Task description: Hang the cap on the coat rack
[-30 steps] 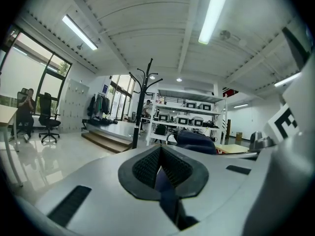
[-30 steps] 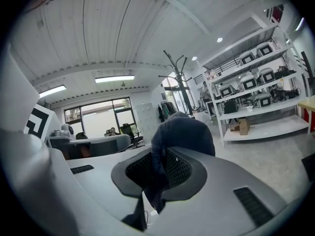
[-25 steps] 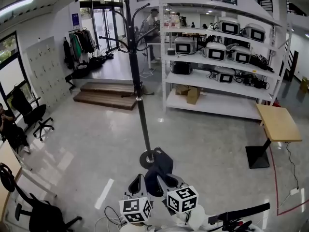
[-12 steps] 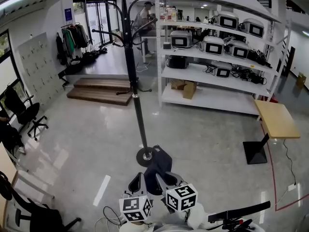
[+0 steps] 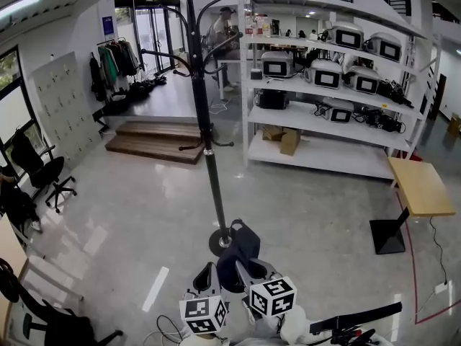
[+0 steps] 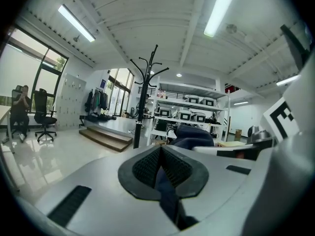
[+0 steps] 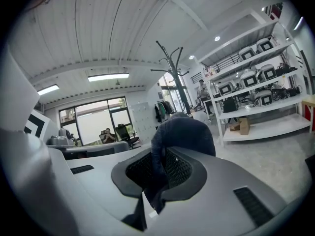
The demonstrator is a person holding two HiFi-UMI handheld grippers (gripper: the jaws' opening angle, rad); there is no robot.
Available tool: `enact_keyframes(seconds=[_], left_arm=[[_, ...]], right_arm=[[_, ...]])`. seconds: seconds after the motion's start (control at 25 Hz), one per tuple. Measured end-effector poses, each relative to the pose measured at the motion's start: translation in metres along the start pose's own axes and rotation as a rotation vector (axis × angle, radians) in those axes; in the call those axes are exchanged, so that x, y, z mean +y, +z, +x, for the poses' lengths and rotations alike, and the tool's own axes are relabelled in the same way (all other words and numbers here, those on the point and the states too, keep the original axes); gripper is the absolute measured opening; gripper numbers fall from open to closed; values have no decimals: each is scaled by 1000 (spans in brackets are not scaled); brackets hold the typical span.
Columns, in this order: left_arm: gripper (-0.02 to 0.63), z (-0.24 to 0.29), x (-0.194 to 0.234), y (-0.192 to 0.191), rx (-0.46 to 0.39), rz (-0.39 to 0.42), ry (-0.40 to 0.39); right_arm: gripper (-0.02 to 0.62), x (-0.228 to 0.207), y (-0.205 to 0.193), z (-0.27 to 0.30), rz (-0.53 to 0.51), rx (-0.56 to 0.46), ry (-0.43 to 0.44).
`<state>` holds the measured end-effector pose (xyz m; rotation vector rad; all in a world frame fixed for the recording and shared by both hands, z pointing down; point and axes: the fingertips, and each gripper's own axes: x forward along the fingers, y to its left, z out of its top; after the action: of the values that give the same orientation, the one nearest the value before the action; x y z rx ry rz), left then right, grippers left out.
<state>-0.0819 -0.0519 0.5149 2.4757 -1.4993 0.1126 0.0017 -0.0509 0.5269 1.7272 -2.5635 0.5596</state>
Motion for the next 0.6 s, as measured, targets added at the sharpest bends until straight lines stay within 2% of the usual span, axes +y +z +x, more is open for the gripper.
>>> enact_keyframes(seconds=[0.6], left_arm=[[3,77,23,21,3,-4,37]], right_arm=[[43,-35,37,70,-32,-10,46]])
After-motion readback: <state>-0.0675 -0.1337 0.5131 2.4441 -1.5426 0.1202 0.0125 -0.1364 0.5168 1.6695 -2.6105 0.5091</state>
